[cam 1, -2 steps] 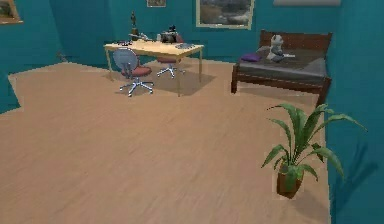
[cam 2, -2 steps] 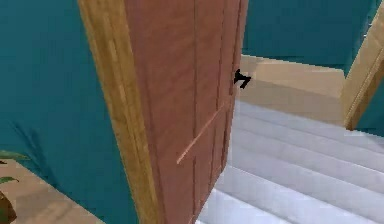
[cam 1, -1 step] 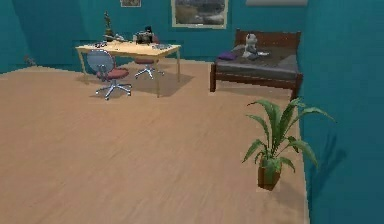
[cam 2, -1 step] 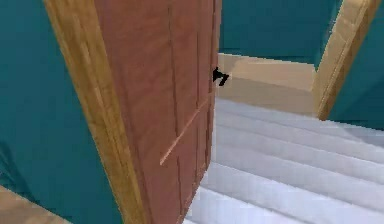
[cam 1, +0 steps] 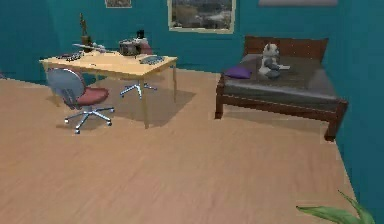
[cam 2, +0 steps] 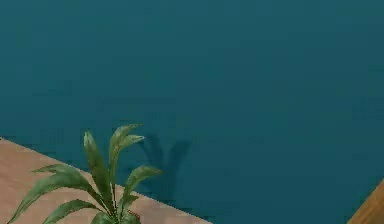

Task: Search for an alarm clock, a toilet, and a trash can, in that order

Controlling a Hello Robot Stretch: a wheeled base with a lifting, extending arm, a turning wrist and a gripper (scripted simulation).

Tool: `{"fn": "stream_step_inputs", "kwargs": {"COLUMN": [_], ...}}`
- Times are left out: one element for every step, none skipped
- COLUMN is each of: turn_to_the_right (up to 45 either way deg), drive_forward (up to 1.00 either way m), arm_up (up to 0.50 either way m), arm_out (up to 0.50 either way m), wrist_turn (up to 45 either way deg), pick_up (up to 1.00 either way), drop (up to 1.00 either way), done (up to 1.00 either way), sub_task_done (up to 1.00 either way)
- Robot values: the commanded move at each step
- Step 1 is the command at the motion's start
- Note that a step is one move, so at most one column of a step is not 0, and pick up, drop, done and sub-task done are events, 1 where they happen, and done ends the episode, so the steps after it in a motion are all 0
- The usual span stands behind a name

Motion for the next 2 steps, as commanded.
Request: {"fn": "stream_step_inputs", "kwargs": {"turn_to_the_right": [0.0,0.0], "drive_forward": [1.0,1.0], "arm_up": [0.0,0.0], "arm_out": [0.0,0.0], "wrist_turn": [0.0,0.0], "pick_up": [0.0,0.0], "drop": [0.0,0.0], "done": [0.0,0.0], "sub_task_done": [0.0,0.0]}}
